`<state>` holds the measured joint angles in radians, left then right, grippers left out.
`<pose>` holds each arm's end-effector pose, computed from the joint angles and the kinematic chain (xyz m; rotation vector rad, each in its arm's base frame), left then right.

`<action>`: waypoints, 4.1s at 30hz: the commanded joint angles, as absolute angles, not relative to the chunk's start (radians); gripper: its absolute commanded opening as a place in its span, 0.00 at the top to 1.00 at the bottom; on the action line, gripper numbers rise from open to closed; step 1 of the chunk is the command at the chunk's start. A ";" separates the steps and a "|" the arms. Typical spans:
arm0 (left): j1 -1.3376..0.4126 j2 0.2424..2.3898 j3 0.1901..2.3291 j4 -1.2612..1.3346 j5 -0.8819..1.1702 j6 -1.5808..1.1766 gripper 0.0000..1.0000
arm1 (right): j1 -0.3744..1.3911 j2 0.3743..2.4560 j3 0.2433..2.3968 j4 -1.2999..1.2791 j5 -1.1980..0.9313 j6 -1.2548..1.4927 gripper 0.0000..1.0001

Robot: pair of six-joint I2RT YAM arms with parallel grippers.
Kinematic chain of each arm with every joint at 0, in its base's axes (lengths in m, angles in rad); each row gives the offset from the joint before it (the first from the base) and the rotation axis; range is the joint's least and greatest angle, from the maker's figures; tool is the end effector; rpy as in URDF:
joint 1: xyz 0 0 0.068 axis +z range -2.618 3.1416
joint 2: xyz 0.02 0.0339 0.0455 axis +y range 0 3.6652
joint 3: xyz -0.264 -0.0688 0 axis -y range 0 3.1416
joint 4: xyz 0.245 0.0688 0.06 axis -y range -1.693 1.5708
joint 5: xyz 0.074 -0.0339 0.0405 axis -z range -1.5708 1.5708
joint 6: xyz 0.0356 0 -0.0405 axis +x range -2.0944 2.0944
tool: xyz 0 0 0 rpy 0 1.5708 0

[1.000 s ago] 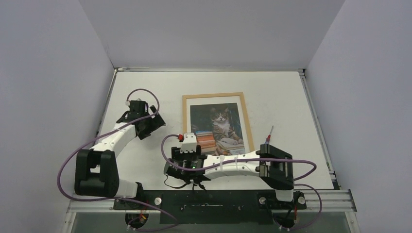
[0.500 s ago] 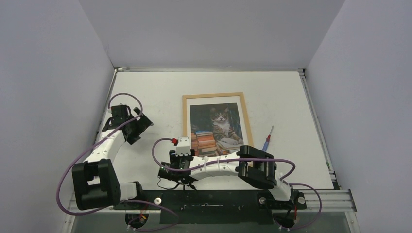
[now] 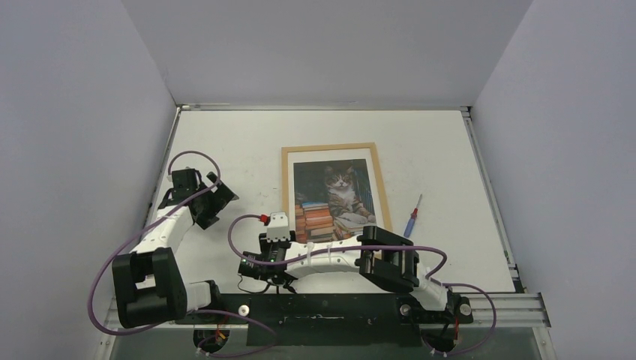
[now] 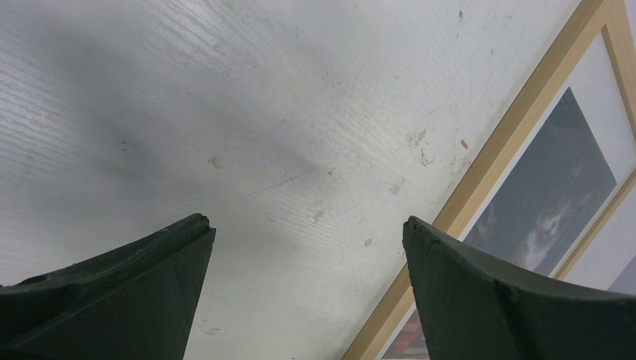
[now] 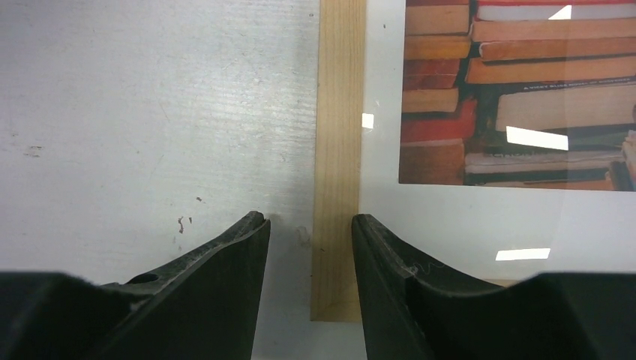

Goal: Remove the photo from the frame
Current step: Turn over the photo frame at the center of the board.

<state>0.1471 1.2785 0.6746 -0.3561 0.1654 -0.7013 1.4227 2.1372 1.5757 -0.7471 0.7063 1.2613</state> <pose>0.2405 0.0297 0.1872 -0.9949 2.3660 -0.4258 0.0859 0.4191 0.1590 -0.0771 2.3976 0.1074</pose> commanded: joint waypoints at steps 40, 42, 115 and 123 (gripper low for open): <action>0.170 1.202 0.659 -0.290 0.174 -0.707 0.03 | 1.425 2.230 1.715 -0.930 0.752 1.262 0.67; 0.170 1.204 0.658 -0.287 0.179 -0.707 0.03 | 1.426 2.229 1.721 -0.939 0.760 1.264 0.69; -0.035 1.690 0.491 0.775 0.800 -0.975 0.37 | 1.470 1.718 1.097 -0.011 0.608 1.086 0.97; -0.037 1.695 0.476 0.780 0.792 -0.975 0.36 | 1.470 1.670 1.060 0.046 0.598 1.081 0.96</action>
<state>-0.0383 1.7000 0.4767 0.6964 0.7689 -0.9791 1.4715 1.7454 1.0725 -0.0559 0.5823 1.0824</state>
